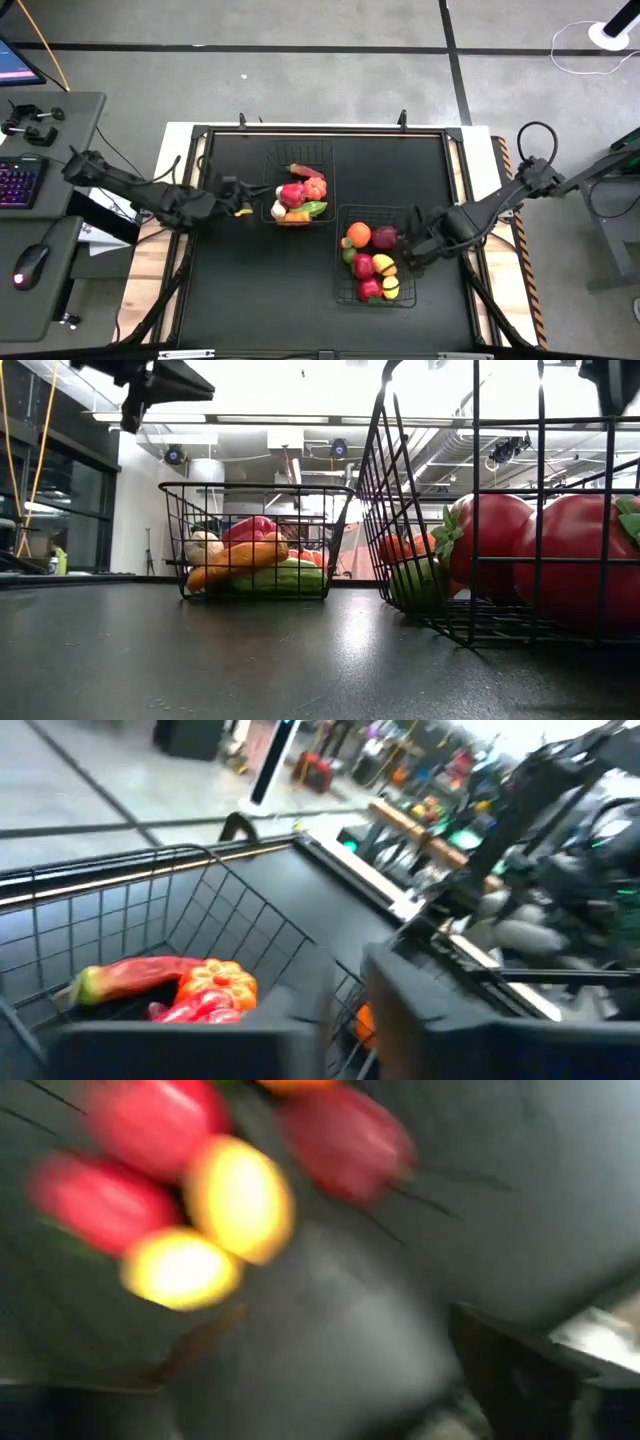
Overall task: Sort produce into baskets
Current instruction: Return to Home Position
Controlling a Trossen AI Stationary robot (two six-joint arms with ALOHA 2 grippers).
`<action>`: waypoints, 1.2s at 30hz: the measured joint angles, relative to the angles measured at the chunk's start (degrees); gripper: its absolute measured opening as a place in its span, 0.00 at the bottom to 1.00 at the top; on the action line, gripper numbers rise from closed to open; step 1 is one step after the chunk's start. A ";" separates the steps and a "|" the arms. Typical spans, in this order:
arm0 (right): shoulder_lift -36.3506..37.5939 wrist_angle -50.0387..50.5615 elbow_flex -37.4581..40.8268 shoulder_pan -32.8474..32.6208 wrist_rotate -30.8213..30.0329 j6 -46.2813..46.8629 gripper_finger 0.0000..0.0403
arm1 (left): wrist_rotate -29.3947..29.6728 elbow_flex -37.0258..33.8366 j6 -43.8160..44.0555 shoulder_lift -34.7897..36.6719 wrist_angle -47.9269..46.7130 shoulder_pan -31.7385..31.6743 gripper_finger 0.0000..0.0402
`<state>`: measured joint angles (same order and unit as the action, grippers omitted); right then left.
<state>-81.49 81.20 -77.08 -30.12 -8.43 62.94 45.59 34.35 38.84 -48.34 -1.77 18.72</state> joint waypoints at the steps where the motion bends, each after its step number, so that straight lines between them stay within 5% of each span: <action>1: 0.00 3.92 0.00 -0.56 -0.04 0.00 0.78 | 0.18 -2.03 -1.00 1.38 2.45 0.37 0.08; 4: 0.97 8.91 0.36 -2.08 0.12 0.11 0.53 | -1.34 -7.82 -5.24 5.68 9.66 0.77 0.04; 7: 4.81 7.23 1.65 -3.10 0.49 2.54 0.17 | -6.39 -13.15 -9.77 10.46 15.37 0.51 0.03; 9: 7.32 8.42 2.39 -3.80 0.06 6.71 0.05 | -10.14 -16.61 -10.42 14.24 16.44 -0.88 0.01; 19: 17.01 5.90 3.76 -13.15 -11.79 23.46 0.02 | -23.17 -30.11 -8.00 31.01 23.02 -5.91 0.00; 28: 16.24 5.95 3.78 -14.56 0.02 22.01 0.00 | -26.87 -33.70 -10.90 37.78 19.32 -5.88 0.00; 36: 16.32 4.49 3.78 -15.66 0.53 24.23 0.00 | -27.54 -33.66 -12.01 38.67 18.30 -5.96 0.00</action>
<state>-65.17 85.69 -73.30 -45.78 -7.90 87.17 18.04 0.69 26.83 -9.67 16.53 12.75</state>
